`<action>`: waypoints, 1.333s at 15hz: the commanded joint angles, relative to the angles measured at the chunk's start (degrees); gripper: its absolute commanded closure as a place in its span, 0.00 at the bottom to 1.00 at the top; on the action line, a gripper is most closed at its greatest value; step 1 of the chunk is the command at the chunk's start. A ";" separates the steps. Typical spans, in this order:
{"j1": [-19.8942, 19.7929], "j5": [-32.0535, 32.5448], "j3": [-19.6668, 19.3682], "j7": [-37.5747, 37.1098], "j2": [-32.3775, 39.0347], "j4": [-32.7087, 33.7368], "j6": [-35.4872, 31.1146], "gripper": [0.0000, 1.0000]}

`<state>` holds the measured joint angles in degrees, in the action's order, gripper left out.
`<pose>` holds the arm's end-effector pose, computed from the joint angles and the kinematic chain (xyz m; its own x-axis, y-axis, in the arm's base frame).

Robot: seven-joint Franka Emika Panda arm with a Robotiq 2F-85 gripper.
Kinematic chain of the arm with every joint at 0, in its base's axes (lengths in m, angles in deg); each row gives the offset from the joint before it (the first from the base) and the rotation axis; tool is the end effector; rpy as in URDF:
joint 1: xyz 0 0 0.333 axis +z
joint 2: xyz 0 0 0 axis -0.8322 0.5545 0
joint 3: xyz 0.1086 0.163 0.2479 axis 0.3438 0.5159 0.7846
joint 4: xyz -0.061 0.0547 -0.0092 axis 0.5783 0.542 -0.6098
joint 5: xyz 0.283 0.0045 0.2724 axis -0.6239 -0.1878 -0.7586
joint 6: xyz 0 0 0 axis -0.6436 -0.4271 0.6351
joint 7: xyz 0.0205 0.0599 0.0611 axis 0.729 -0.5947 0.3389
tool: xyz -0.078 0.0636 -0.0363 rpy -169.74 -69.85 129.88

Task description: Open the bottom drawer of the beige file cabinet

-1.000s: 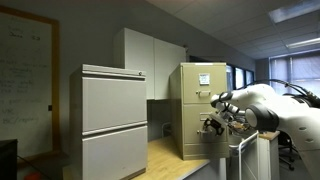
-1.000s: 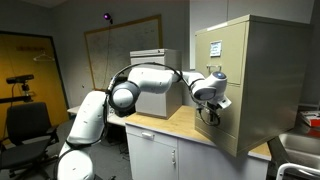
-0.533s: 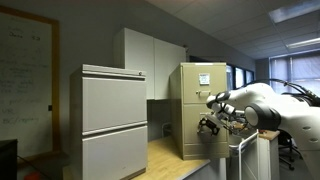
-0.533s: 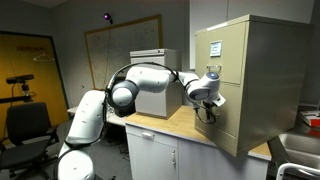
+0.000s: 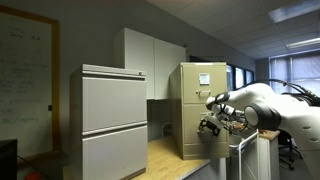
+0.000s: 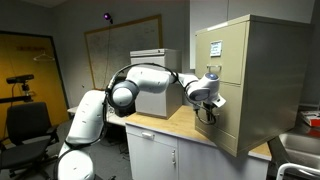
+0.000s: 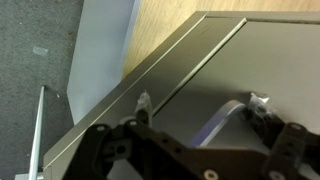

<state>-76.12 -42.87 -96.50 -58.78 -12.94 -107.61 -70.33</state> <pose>0.6077 -0.3767 0.4782 0.3352 -0.9404 0.0580 -0.8088 -0.3188 -0.4941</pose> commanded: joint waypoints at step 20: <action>-9.67 -5.16 4.92 8.31 -0.38 1.46 10.06 0.91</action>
<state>-83.74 -46.02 -93.65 -56.02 -11.65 -104.21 -67.03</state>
